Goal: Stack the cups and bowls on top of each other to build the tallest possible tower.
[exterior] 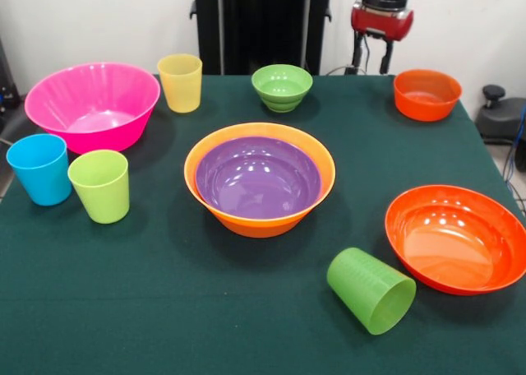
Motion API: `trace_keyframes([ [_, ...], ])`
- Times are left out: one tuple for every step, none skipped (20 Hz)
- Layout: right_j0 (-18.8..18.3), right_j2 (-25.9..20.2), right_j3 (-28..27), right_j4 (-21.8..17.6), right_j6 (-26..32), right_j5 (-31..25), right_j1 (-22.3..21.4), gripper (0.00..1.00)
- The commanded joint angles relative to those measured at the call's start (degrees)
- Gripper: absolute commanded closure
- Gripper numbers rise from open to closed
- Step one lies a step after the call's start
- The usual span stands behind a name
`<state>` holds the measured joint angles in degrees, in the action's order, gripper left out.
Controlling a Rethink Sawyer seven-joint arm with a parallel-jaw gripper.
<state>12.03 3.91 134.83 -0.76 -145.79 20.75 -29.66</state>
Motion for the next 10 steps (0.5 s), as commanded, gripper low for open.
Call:
trace_keyframes([
  [-3.4, -10.7, -3.8, 1.7, -4.8, -14.4, -10.0, 0.0],
  [-3.9, -11.4, -3.7, 2.1, -5.0, -16.0, -11.2, 0.0],
  [-4.6, -12.2, -3.6, 2.3, -5.1, -17.2, -12.3, 0.0],
  [-5.1, -12.6, -3.6, 2.4, -4.9, -18.4, -13.1, 0.0],
  [-5.9, -13.3, -3.5, 2.3, -4.9, -19.5, -13.9, 0.0],
  [-6.3, -13.6, -3.6, 2.4, -4.8, -20.4, -14.4, 0.0],
  [-6.8, -13.9, -3.8, 2.3, -4.7, -20.7, -14.4, 0.0],
  [-7.0, -13.9, -4.2, 2.2, -4.7, -20.7, -14.0, 0.0],
  [-7.3, -13.8, -4.5, 1.9, -4.4, -20.6, -13.7, 0.0],
  [-7.6, -13.7, -4.9, 1.7, -4.2, -20.5, -13.4, 0.0],
])
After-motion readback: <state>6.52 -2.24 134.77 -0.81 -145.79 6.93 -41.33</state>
